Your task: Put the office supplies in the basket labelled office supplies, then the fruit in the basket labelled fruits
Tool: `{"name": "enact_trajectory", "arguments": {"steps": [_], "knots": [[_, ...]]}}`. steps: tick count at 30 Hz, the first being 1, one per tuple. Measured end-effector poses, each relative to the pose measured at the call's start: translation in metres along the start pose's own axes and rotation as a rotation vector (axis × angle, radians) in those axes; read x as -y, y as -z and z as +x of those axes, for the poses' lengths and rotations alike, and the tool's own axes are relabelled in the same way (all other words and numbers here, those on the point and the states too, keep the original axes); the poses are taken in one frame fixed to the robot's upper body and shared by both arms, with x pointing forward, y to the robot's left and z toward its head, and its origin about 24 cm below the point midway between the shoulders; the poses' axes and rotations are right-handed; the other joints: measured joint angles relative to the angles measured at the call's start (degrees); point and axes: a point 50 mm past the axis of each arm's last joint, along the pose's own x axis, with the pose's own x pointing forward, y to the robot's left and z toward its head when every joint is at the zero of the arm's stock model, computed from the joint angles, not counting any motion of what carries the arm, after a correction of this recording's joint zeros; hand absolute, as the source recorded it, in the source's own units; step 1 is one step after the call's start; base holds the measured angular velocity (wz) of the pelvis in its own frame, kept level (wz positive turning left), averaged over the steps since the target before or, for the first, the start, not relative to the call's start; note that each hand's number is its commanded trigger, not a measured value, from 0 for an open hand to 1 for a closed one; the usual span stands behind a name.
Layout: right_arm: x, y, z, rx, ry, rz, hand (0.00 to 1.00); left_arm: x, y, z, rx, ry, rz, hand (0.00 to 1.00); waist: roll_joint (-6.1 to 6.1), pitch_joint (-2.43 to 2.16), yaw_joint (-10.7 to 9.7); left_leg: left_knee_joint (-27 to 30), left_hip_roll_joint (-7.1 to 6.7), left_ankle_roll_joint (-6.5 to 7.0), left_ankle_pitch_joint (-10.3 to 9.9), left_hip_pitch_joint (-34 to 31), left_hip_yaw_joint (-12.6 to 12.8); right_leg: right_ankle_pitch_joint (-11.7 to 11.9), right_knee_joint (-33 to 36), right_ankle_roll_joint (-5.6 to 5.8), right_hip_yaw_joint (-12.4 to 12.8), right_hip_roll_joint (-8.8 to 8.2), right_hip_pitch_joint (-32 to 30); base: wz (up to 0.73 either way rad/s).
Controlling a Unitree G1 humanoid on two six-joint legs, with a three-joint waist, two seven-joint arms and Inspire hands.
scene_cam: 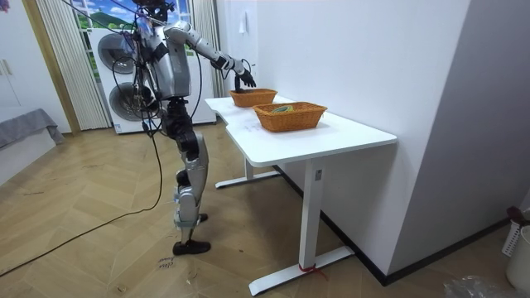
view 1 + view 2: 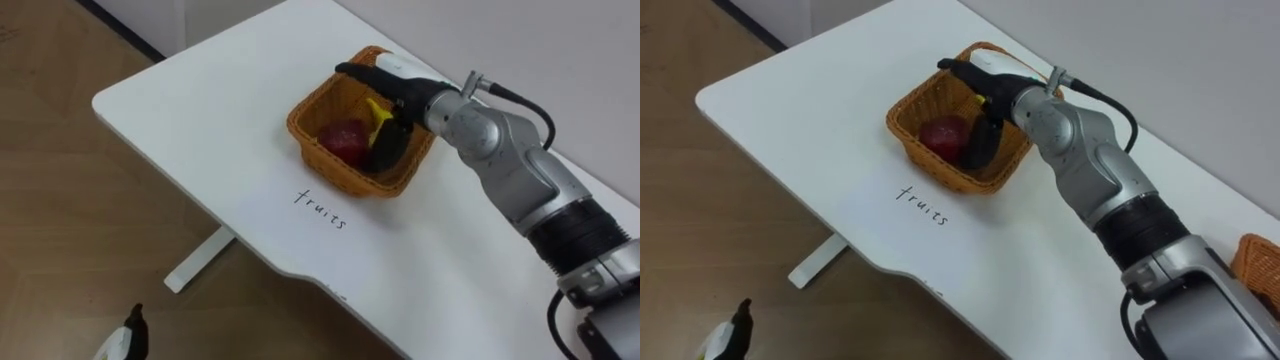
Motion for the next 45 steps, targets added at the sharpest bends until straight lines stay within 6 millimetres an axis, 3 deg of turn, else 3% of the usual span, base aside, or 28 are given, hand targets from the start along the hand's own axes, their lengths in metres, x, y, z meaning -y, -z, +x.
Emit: {"name": "enact_trajectory", "arguments": {"steps": [7, 12, 17, 21, 27, 29, 30, 31, 35, 38, 45], "knots": [[0.001, 0.000, 0.000, 0.001, 0.006, -0.003, 0.00, 0.003, -0.003, 0.000, 0.004, 0.006, -0.008, 0.00, 0.24, 0.09, -0.44, 0.29, -0.01, 0.00, 0.00, -0.07, 0.31, 0.00, 0.00, 0.00, 0.12, -0.06, -0.15, -0.01], [0.017, 0.007, -0.005, -0.008, 0.064, 0.029, 0.00, 0.007, -0.008, -0.001, 0.012, 0.010, -0.032, 0.00, 0.34, -0.23, -0.87, 0.65, -0.11, 0.12, 0.07, -0.94, 1.00, 0.00, 0.02, 0.00, 0.19, -0.31, -0.77, -0.06], [0.028, 0.013, -0.010, -0.020, 0.125, 0.056, 0.00, 0.006, -0.009, 0.000, 0.018, 0.019, -0.036, 0.00, 1.90, -1.05, -2.20, 0.59, -0.07, 0.22, 0.13, -0.75, 1.56, 0.00, 0.08, 0.00, 0.50, -0.43, -0.88, -0.06], [0.032, 0.014, -0.011, -0.013, 0.166, 0.060, 0.00, 0.006, -0.011, 0.000, 0.021, 0.017, -0.041, 0.00, 3.26, -1.39, -4.06, 0.22, 0.11, 0.26, 0.15, 0.30, 2.60, 0.00, 0.08, 0.00, 1.96, -0.43, -0.42, -0.13], [0.061, 0.019, -0.024, 0.025, 0.363, 0.193, 0.00, 0.001, -0.017, 0.002, 0.041, -0.003, -0.064, 0.00, 3.50, -1.26, -7.97, -0.31, 0.62, 0.46, 0.10, 1.91, 5.29, 0.01, 0.23, -0.02, 4.58, -0.40, -0.17, -0.23], [0.074, 0.018, -0.034, 0.067, 0.480, 0.212, 0.00, 0.001, -0.020, 0.003, 0.049, -0.009, -0.069, 0.00, 4.26, -1.07, -9.72, -0.40, 0.89, 0.62, -0.07, 2.47, 6.71, 0.10, 0.35, -0.14, 5.87, -0.31, -0.24, -0.30], [0.076, 0.018, -0.038, 0.075, 0.509, 0.222, 0.00, 0.002, -0.022, 0.003, 0.050, -0.009, -0.072, 0.00, 4.39, -1.14, -9.82, -0.56, 0.98, 0.68, -0.11, 2.82, 7.35, 0.11, 0.44, -0.15, 6.45, -0.32, -0.31, -0.42], [0.078, 0.020, -0.045, 0.090, 0.566, 0.249, 0.00, 0.006, -0.024, 0.002, 0.052, -0.004, -0.081, 0.00, 5.25, -1.08, -9.99, -0.75, 1.04, 0.81, -0.30, 3.41, 8.40, 0.15, 0.53, -0.19, 7.36, -0.36, -0.32, -0.41], [0.082, 0.019, -0.062, 0.131, 0.678, 0.280, 0.00, 0.013, -0.023, 0.001, 0.044, 0.015, -0.086, 0.00, 7.17, -1.62, -13.18, -1.37, 1.11, 1.05, -0.40, 4.21, 10.17, 0.17, 1.24, -0.16, 8.61, -0.63, -0.96, -0.32], [0.077, 0.030, -0.083, 0.123, 0.780, 0.337, 0.00, 0.015, -0.019, 0.000, 0.029, 0.018, -0.082, 0.00, 8.20, -1.87, -14.95, -2.13, 1.59, 1.06, -0.43, 5.24, 12.37, 0.21, 1.25, -0.19, 11.20, -0.19, -1.24, -0.33], [0.083, 0.042, -0.109, 0.102, 0.976, 0.399, 0.00, 0.020, -0.013, -0.002, 0.011, 0.007, -0.084, 0.00, 9.38, -2.36, -19.64, -2.94, 2.57, 0.79, -0.91, 6.39, 15.93, 0.40, 1.52, -0.49, 14.53, 0.66, -2.20, -0.29]]}}
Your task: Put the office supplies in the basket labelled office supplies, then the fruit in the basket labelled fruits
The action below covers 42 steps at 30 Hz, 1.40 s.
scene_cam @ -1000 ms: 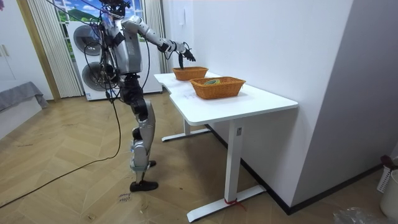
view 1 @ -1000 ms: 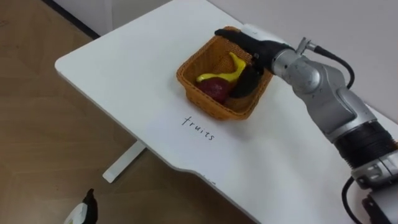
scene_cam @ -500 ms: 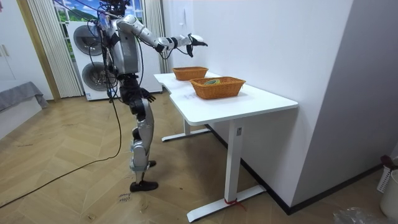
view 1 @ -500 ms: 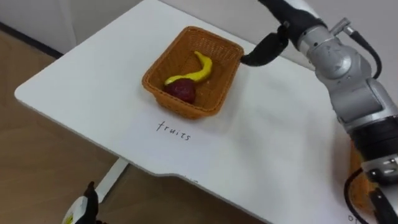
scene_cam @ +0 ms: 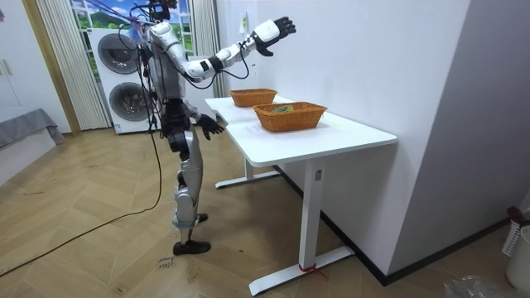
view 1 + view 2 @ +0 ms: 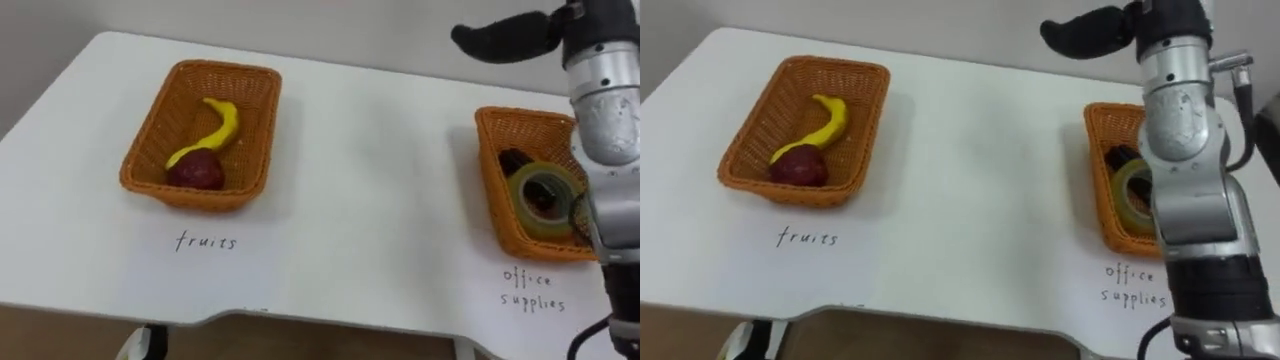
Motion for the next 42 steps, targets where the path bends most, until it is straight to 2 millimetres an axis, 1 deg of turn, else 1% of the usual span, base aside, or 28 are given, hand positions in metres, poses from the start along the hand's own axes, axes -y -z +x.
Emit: {"name": "enact_trajectory", "arguments": {"steps": [1, 2, 3, 4, 6, 7, 9, 10, 12, 13, 14, 16, 17, 18, 19, 22, 24, 26, 27, 29, 31, 32, 33, 34, 35, 38, 40, 42], "knots": [[0.009, -0.003, -0.003, 0.014, 0.058, 0.031, 0.00, -0.001, 0.001, -0.001, 0.002, -0.012, -0.006, 0.00, 0.00, -0.05, -0.97, -0.24, 0.23, -0.08, -0.05, 0.24, 0.47, 0.05, -0.02, -0.07, 0.06, 0.16, -0.03, -0.16], [0.018, -0.005, -0.008, 0.030, 0.115, 0.061, 0.00, -0.002, 0.002, -0.001, 0.002, -0.024, -0.015, 0.00, -0.02, -0.08, -1.34, -0.50, 0.42, -0.17, -0.10, 0.59, 0.86, 0.06, -0.06, -0.09, 0.25, 0.34, 0.01, -0.20], [0.021, -0.006, -0.010, 0.038, 0.142, 0.073, 0.00, -0.003, 0.003, -0.001, 0.001, -0.031, -0.020, 0.00, 0.03, -0.11, -1.48, -0.55, 0.54, -0.28, -0.19, 0.77, 1.16, 0.08, -0.08, -0.12, 0.47, 0.46, 0.04, -0.21], [0.027, -0.006, -0.016, 0.047, 0.184, 0.089, 0.00, -0.003, 0.006, -0.003, -0.003, -0.048, -0.023, 0.00, 0.08, -0.31, -2.17, -0.55, 0.68, -0.37, -0.32, 0.99, 1.36, 0.15, -0.26, -0.23, 0.66, 0.64, 0.26, -0.13], [0.034, -0.002, -0.024, 0.040, 0.237, 0.106, 0.00, -0.003, 0.009, -0.004, -0.010, -0.060, -0.026, 0.00, 0.20, -0.31, -3.09, -0.64, 0.83, -0.46, -0.45, 1.50, 1.67, 0.15, -0.32, -0.23, 0.65, 0.75, 0.66, -0.08], [0.037, 0.002, -0.028, 0.023, 0.266, 0.108, 0.00, -0.001, 0.011, -0.005, -0.018, -0.058, -0.026, 0.00, 0.35, -0.32, -3.81, -0.66, 0.99, -0.49, -0.63, 1.76, 2.11, 0.15, -0.39, -0.23, 0.68, 0.84, 0.87, -0.14], [0.043, 0.008, -0.034, 0.001, 0.309, 0.093, 0.00, 0.000, 0.013, -0.006, -0.025, -0.055, -0.030, 0.00, 0.65, -0.33, -4.06, -0.64, 1.29, -0.59, -0.92, 1.79, 2.99, 0.22, -0.39, -0.34, 1.01, 1.08, 0.77, -0.19], [0.047, 0.011, -0.037, -0.006, 0.335, 0.084, 0.00, 0.001, 0.015, -0.006, -0.030, -0.052, -0.033, 0.00, 0.89, -0.26, -4.04, -0.61, 1.44, -0.65, -1.04, 1.85, 3.45, 0.27, -0.40, -0.42, 1.40, 1.21, 0.67, -0.19], [0.055, 0.018, -0.045, -0.024, 0.375, 0.066, 0.00, 0.004, 0.019, -0.007, -0.043, -0.045, -0.038, 0.00, 1.24, -0.31, -4.82, -0.66, 1.53, -0.71, -1.08, 2.12, 3.73, 0.28, -0.40, -0.44, 1.45, 1.30, 0.67, -0.09], [0.061, 0.024, -0.053, -0.045, 0.398, 0.059, 0.00, 0.005, 0.023, -0.009, -0.056, -0.044, -0.043, 0.00, 1.37, -0.38, -5.44, -0.69, 1.56, -0.73, -1.11, 2.30, 3.75, 0.27, -0.46, -0.44, 1.46, 1.34, 0.67, -0.03], [0.066, 0.030, -0.063, -0.076, 0.419, 0.053, 0.00, 0.005, 0.027, -0.011, -0.068, -0.047, -0.046, 0.00, 1.50, -0.43, -5.60, -0.79, 1.61, -0.78, -1.14, 2.33, 3.87, 0.27, -0.46, -0.43, 1.62, 1.42, 0.57, -0.06], [0.070, 0.037, -0.076, -0.119, 0.442, 0.041, 0.00, 0.003, 0.033, -0.013, -0.089, -0.067, -0.048, 0.00, 1.86, -0.61, -5.68, -0.85, 1.72, -0.92, -1.27, 2.18, 4.48, 0.28, -0.41, -0.45, 2.65, 1.67, -0.05, -0.23], [0.071, 0.041, -0.082, -0.144, 0.458, 0.035, 0.00, 0.002, 0.036, -0.015, -0.100, -0.080, -0.050, 0.00, 2.08, -0.54, -5.88, -0.94, 1.77, -0.95, -1.31, 2.17, 4.75, 0.29, -0.38, -0.46, 2.91, 1.73, -0.20, -0.23], [0.072, 0.043, -0.085, -0.155, 0.469, 0.034, 0.00, 0.002, 0.037, -0.015, -0.104, -0.088, -0.051, 0.00, 2.15, -0.56, -6.21, -1.01, 1.80, -0.95, -1.31, 2.21, 4.88, 0.29, -0.36, -0.47, 2.96, 1.75, -0.28, -0.12], [0.073, 0.046, -0.090, -0.176, 0.490, 0.032, 0.00, 0.001, 0.038, -0.015, -0.108, -0.101, -0.052, 0.00, 2.22, -0.60, -7.04, -1.19, 1.83, -0.96, -1.30, 2.25, 5.08, 0.29, -0.35, -0.47, 2.97, 1.76, -0.31, -0.08], [0.082, 0.052, -0.100, -0.208, 0.582, 0.035, 0.00, 0.000, 0.039, -0.014, -0.114, -0.111, -0.052, 0.00, 2.13, -0.55, -7.41, -1.40, 1.87, -1.00, -1.33, 2.65, 5.70, 0.18, -0.43, -0.62, 3.39, 1.84, -0.11, -0.09], [0.087, 0.053, -0.105, -0.214, 0.647, 0.032, 0.00, 0.001, 0.038, -0.014, -0.114, -0.110, -0.053, 0.00, 1.88, -0.41, -7.65, -1.40, 1.87, -1.03, -1.35, 2.66, 5.96, 0.17, -0.63, -0.64, 3.80, 1.91, -0.15, -0.08], [0.093, 0.058, -0.115, -0.230, 0.700, 0.006, 0.00, 0.001, 0.038, -0.013, -0.114, -0.109, -0.055, 0.00, 1.37, -0.31, -8.16, -1.40, 1.85, -1.04, -1.39, 2.49, 6.03, 0.20, -1.50, -0.70, 4.25, 2.06, -0.03, 0.00], [0.093, 0.060, -0.117, -0.239, 0.710, 0.006, 0.00, 0.001, 0.038, -0.014, -0.115, -0.109, -0.055, 0.00, 1.25, -0.23, -8.45, -1.40, 1.86, -1.04, -1.40, 2.45, 6.02, 0.20, -1.49, -0.69, 4.22, 2.07, -0.03, 0.00], [0.093, 0.069, -0.127, -0.288, 0.743, 0.000, 0.00, 0.002, 0.038, -0.014, -0.115, -0.108, -0.062, 0.00, 0.98, -0.23, -8.80, -1.40, 1.86, -1.04, -1.48, 2.30, 5.99, 0.19, -1.53, -0.69, 4.25, 2.08, -0.19, 0.00], [0.091, 0.085, -0.145, -0.393, 0.785, 0.010, 0.00, 0.003, 0.037, -0.013, -0.116, -0.105, -0.069, 0.00, 1.02, -0.33, -8.70, -1.39, 1.84, -1.04, -1.61, 2.15, 6.10, 0.20, -1.44, -0.70, 4.37, 2.07, -0.68, -0.03], [0.089, 0.093, -0.152, -0.444, 0.801, 0.009, 0.00, 0.003, 0.036, -0.012, -0.118, -0.104, -0.069, 0.00, 1.22, -0.33, -8.65, -1.40, 1.82, -1.04, -1.61, 1.61, 6.14, 0.21, -1.41, -0.70, 4.37, 2.05, -1.08, 0.00], [0.089, 0.096, -0.155, -0.466, 0.806, 0.011, 0.00, 0.004, 0.036, -0.012, -0.119, -0.103, -0.072, 0.00, 1.36, -0.29, -8.68, -1.40, 1.81, -1.03, -1.61, 1.60, 6.14, 0.22, -1.40, -0.71, 4.36, 2.04, -1.16, 0.00], [0.088, 0.103, -0.163, -0.511, 0.811, 0.009, 0.00, 0.004, 0.036, -0.011, -0.125, -0.099, -0.080, 0.00, 1.76, -0.21, -8.69, -1.40, 1.82, -1.04, -1.61, 1.62, 6.14, 0.22, -1.40, -0.71, 4.38, 2.05, -1.11, 0.00], [0.087, 0.107, -0.166, -0.536, 0.814, 0.014, 0.00, 0.005, 0.037, -0.011, -0.131, -0.097, -0.085, 0.00, 1.97, -0.26, -8.71, -1.40, 1.83, -1.04, -1.61, 1.63, 6.14, 0.22, -1.37, -0.70, 4.37, 2.06, -1.07, 0.00], [0.083, 0.126, -0.186, -0.672, 0.848, 0.040, 0.00, 0.007, 0.042, -0.014, -0.162, -0.081, -0.127, 0.00, 3.24, -0.60, -9.15, -1.43, 1.96, -1.10, -1.66, 1.69, 6.20, 0.22, -1.36, -0.70, 4.31, 2.14, -0.95, 0.00], [0.080, 0.134, -0.198, -0.744, 0.870, 0.084, 0.00, 0.007, 0.042, -0.014, -0.172, -0.082, -0.153, 0.00, 3.33, -0.54, -9.04, -1.43, 2.02, -1.11, -1.65, 1.69, 6.20, 0.22, -1.36, -0.70, 4.22, 2.16, -0.91, 0.02], [0.075, 0.142, -0.212, -0.823, 0.890, 0.107, 0.00, 0.009, 0.049, -0.016, -0.209, -0.080, -0.186, 0.00, 3.49, -0.45, -9.05, -1.36, 2.05, -1.11, -1.65, 1.67, 6.18, 0.21, -1.35, -0.70, 4.20, 2.17, -0.79, 0.00]]}}
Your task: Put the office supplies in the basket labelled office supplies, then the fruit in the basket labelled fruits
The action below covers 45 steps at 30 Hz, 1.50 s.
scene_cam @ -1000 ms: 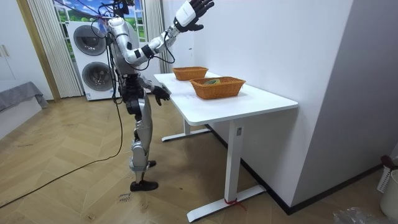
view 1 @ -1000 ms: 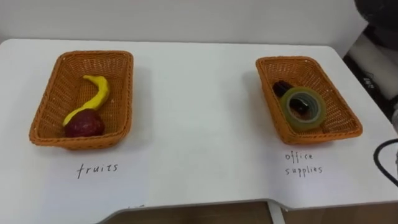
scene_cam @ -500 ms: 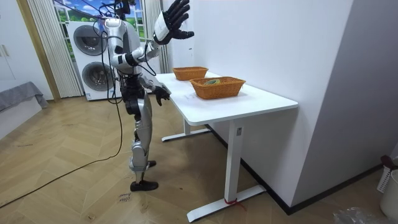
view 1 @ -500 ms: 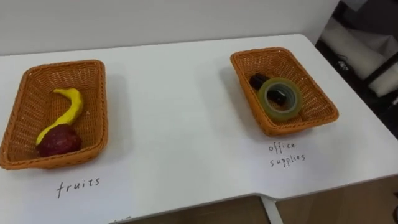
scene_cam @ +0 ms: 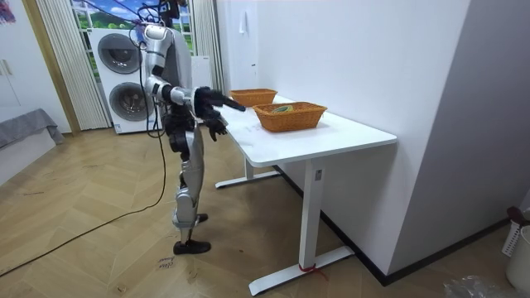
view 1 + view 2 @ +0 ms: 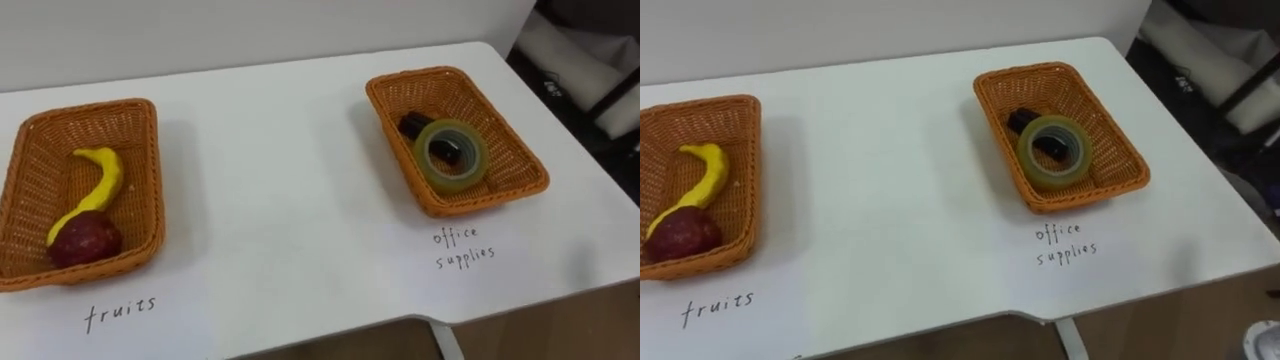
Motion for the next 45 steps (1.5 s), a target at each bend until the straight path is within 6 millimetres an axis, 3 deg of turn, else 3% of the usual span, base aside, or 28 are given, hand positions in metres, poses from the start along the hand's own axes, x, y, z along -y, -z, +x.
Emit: {"name": "enact_trajectory", "arguments": {"steps": [3, 8, 11, 14, 22, 27, 30, 33, 37, 41, 45], "knots": [[0.014, 0.029, -0.004, -0.152, 0.053, -0.007, 0.00, -0.001, 0.009, -0.002, -0.045, -0.002, -0.038, 0.00, 0.06, 0.08, 0.13, -0.05, -0.02, -0.09, -0.18, -0.08, -0.08, -0.11, -0.03, -0.03, -0.02, -0.01, -0.06, 0.00], [0.046, 0.086, -0.016, -0.385, 0.170, -0.132, 0.00, -0.006, 0.040, -0.008, -0.192, -0.031, -0.145, 0.00, -0.25, 0.07, 0.22, 0.16, -0.10, -0.08, -0.24, 0.35, -0.64, -0.29, -0.22, -0.14, -0.18, -0.07, 0.73, 0.05], [0.076, 0.128, -0.044, -0.602, 0.251, -0.214, 0.00, -0.006, 0.060, -0.014, -0.287, -0.034, -0.180, 0.00, -0.11, 0.00, 0.55, 0.05, -0.29, -0.10, -0.31, 1.01, -1.09, -0.97, -0.03, -0.02, 0.01, -0.18, 1.01, 0.06], [0.093, 0.150, -0.063, -0.724, 0.285, -0.267, 0.00, -0.005, 0.068, -0.018, -0.329, -0.031, -0.220, 0.00, 0.21, 0.01, 0.54, -0.04, -0.34, -0.08, -0.38, 0.91, -1.06, -1.03, -0.07, 0.02, 0.09, -0.20, 0.92, 0.00], [0.110, 0.171, -0.083, -0.862, 0.283, -0.346, 0.00, -0.003, 0.074, -0.019, -0.379, 0.017, -0.311, 0.00, 0.73, -0.18, 0.67, -0.03, -0.47, -0.02, -0.51, 1.87, -0.87, -1.14, -0.17, 0.09, -0.02, -0.33, 1.73, 0.00], [0.106, 0.183, -0.099, -0.948, 0.073, -0.391, 0.00, 0.002, 0.078, -0.021, -0.410, 0.082, -0.372, 0.00, 1.09, -0.15, 2.09, 0.03, -0.46, 0.00, -0.89, 1.99, -0.67, -1.49, -0.10, 0.13, 0.16, -0.34, 1.73, -0.01], [0.096, 0.190, -0.111, -0.974, -0.175, -0.502, 0.00, 0.006, 0.084, -0.024, -0.453, 0.109, -0.392, 0.00, 1.34, -0.17, 2.57, 0.06, -0.42, 0.03, -1.05, 1.88, -0.73, -1.49, -0.11, 0.13, 0.02, -0.33, 1.79, 0.00], [0.083, 0.194, -0.124, -0.973, -0.458, -0.642, 0.00, 0.010, 0.082, -0.023, -0.471, 0.135, -0.424, 0.00, 1.58, -0.17, 4.62, 0.11, -0.40, 0.01, -1.08, 1.82, -0.71, -1.48, -0.09, 0.12, 0.00, -0.32, 1.62, 0.00], [0.049, 0.194, -0.133, -0.887, -0.803, -0.804, 0.00, 0.017, 0.073, -0.020, -0.469, 0.170, -0.469, 0.00, 1.73, -0.11, 6.87, 0.39, -0.39, 0.01, -1.12, 1.77, -0.66, -1.48, -0.16, 0.12, -0.02, -0.33, 1.53, 0.00], [0.023, 0.191, -0.139, -0.839, -0.927, -0.817, 0.00, 0.022, 0.067, -0.018, -0.467, 0.203, -0.483, 0.00, 1.80, -0.07, 7.86, 0.69, -0.40, -0.01, -1.29, 1.63, -1.39, -1.48, -0.28, 0.13, -0.94, -0.41, 1.89, 0.08], [0.019, 0.191, -0.142, -0.830, -0.950, -0.818, 0.00, 0.024, 0.066, -0.019, -0.458, 0.212, -0.470, 0.00, 1.84, -0.04, 8.41, 0.70, -0.47, -0.03, -1.30, 0.86, -2.11, -1.48, -1.01, 0.13, -1.45, -0.38, 2.13, 0.12]]}}
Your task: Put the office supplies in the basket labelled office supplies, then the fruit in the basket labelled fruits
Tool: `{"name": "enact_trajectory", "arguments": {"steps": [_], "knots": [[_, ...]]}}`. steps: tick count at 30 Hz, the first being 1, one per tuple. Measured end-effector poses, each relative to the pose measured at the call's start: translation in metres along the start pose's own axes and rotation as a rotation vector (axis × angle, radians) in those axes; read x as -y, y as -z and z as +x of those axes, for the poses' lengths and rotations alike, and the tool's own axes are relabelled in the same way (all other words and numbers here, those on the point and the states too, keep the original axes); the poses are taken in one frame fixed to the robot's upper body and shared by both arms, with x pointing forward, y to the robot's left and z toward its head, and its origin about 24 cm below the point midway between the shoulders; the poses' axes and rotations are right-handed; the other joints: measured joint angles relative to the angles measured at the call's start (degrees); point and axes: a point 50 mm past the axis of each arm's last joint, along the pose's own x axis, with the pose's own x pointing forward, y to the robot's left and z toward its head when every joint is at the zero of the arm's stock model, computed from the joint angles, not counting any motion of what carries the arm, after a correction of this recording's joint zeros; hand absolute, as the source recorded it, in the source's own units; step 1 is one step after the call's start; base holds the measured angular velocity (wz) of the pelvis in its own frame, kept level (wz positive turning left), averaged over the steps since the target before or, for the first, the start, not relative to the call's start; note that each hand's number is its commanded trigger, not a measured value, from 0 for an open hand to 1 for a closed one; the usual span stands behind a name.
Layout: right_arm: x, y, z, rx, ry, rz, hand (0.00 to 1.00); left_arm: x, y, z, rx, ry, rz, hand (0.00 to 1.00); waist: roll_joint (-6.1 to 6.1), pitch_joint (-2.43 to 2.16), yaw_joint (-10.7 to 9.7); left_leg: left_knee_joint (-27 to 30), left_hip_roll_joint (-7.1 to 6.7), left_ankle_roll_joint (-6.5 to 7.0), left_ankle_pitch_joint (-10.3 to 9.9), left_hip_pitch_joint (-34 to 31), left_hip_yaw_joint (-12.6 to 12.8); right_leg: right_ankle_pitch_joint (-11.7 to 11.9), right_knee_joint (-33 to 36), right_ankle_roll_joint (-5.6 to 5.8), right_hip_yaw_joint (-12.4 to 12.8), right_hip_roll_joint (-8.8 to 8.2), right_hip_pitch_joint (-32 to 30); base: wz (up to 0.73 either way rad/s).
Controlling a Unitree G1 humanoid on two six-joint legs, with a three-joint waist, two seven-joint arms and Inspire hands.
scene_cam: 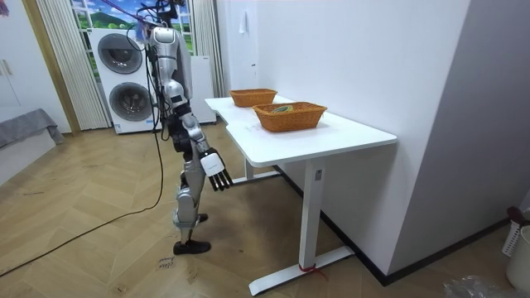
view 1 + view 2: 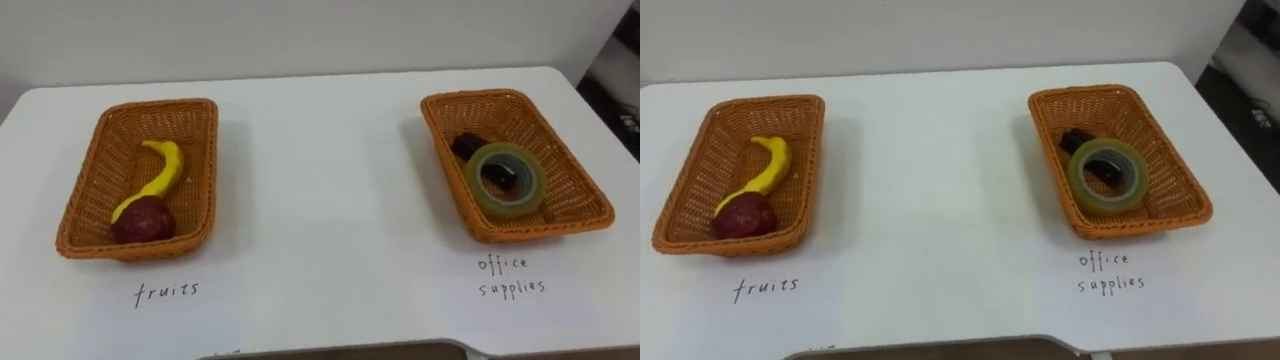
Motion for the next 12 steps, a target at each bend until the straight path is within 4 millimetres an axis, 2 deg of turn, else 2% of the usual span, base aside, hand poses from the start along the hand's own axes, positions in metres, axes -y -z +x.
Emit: {"name": "enact_trajectory", "arguments": {"steps": [5, 7, 12], "knots": [[-0.001, 0.014, -0.002, -0.041, -0.007, 0.019, 0.00, 0.000, -0.001, 0.000, 0.004, 0.000, 0.000, 0.00, -0.35, 0.20, -0.07, 0.28, -0.16, -0.01, 0.00, -1.13, -1.13, -0.01, -0.11, 0.01, -1.05, -0.21, -0.17, 0.09], [0.000, 0.017, -0.003, -0.049, -0.005, 0.029, 0.00, 0.001, -0.003, 0.000, 0.007, 0.000, 0.001, 0.00, -0.35, 0.39, -0.29, 0.37, -0.26, 0.00, 0.00, -1.45, -1.44, -0.04, -0.12, 0.06, -1.56, -0.33, -0.21, 0.09], [-0.001, 0.019, -0.003, -0.054, -0.020, 0.044, 0.00, 0.001, -0.003, 0.000, 0.008, 0.000, 0.000, 0.00, -0.41, 0.44, -0.43, 0.58, -0.31, 0.00, 0.00, -1.84, -1.57, -0.11, -0.15, 0.15, -1.79, -0.39, -0.33, 0.03]]}}
